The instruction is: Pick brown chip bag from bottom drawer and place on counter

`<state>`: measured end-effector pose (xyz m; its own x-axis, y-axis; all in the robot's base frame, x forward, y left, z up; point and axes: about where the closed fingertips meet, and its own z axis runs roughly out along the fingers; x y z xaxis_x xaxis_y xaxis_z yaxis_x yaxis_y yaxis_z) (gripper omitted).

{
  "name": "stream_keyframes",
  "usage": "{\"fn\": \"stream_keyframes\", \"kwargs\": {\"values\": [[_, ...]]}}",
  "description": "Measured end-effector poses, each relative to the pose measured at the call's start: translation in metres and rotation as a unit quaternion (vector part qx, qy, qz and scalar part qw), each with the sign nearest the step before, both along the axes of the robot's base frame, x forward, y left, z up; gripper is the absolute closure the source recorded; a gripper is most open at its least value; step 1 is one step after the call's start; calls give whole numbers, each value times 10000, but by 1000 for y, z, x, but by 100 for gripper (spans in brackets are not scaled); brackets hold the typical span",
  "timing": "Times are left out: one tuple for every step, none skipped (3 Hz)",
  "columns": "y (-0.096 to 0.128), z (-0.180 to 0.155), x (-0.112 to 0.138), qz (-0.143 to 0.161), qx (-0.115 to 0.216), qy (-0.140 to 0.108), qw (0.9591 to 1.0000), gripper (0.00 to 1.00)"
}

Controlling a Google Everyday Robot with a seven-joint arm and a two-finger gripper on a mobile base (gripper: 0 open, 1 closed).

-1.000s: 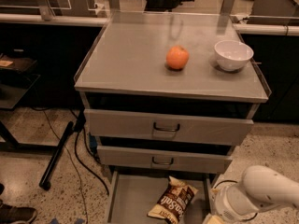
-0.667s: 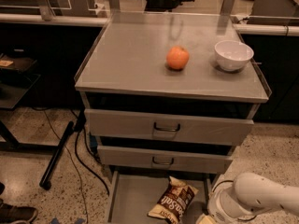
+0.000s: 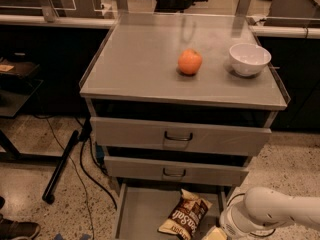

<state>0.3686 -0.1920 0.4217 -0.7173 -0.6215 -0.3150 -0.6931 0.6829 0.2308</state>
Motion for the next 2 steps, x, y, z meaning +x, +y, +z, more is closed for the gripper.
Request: {"fn": "stream_keyframes", "kwargs": {"values": [[18, -11, -1, -9, 579, 156, 9982, 0], [38, -36, 6, -348, 1129, 310, 9925, 0]]}}
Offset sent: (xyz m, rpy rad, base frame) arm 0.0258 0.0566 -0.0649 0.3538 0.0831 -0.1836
